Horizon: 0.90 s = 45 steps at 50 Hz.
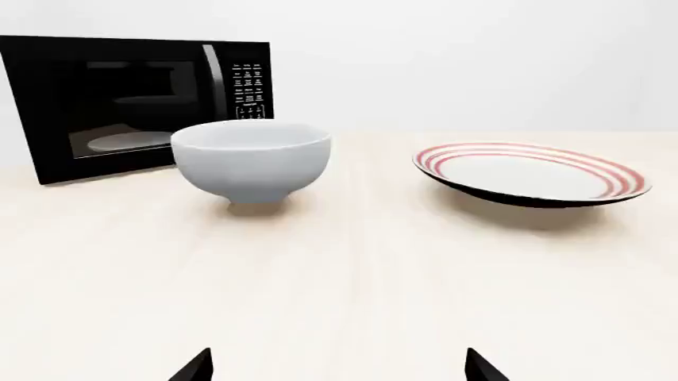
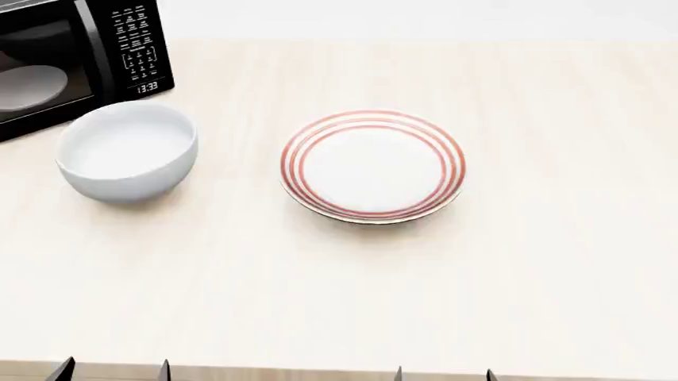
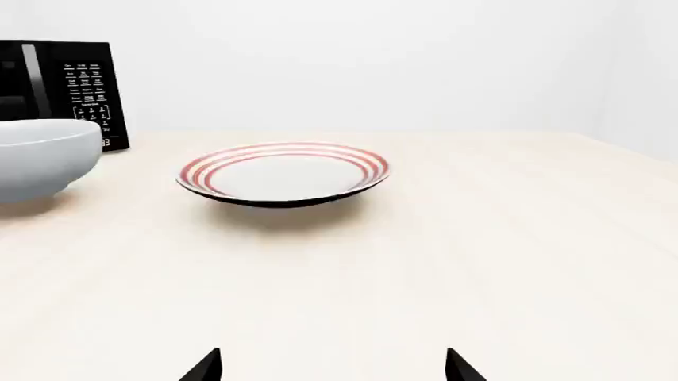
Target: Pick up the white bowl and put it on the plate.
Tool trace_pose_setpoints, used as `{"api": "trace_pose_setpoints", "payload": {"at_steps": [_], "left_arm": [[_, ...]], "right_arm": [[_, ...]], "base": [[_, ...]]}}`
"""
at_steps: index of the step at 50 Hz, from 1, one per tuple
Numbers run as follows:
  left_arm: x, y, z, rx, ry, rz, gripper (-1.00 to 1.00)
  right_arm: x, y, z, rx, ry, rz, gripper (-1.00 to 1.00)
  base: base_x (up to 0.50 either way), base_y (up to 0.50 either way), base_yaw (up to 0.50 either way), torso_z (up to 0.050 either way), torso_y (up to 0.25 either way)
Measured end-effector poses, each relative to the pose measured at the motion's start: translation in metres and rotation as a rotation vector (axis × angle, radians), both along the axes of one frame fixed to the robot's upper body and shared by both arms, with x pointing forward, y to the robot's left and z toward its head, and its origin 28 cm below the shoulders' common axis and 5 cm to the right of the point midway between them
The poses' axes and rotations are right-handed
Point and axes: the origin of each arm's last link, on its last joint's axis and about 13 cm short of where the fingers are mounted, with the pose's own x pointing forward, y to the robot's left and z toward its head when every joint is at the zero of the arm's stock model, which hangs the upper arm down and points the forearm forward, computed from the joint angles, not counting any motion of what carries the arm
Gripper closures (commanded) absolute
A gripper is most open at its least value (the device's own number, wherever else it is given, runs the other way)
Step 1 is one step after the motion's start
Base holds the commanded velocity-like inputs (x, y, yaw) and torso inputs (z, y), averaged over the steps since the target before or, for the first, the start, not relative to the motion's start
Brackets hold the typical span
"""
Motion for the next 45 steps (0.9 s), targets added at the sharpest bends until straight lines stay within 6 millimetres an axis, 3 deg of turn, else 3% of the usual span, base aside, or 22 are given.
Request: {"api": "trace_pose_setpoints", "payload": {"at_steps": [26, 45], "left_arm": [[-0.004, 0.002, 0.007, 0.014, -0.050, -0.020, -1.00], [-0.021, 0.002, 0.060, 0.001, -0.213, -0.038, -1.00]], "right_arm": [[-0.004, -0.001, 0.008, -0.007, 0.004, -0.020, -1.00], [-0.018, 0.002, 0.062, -0.034, -0.147, -0.048, -1.00]], "base": [[0.00, 0.00, 0.00, 0.000, 0.000], [0.00, 0.00, 0.00, 0.000, 0.000]]}}
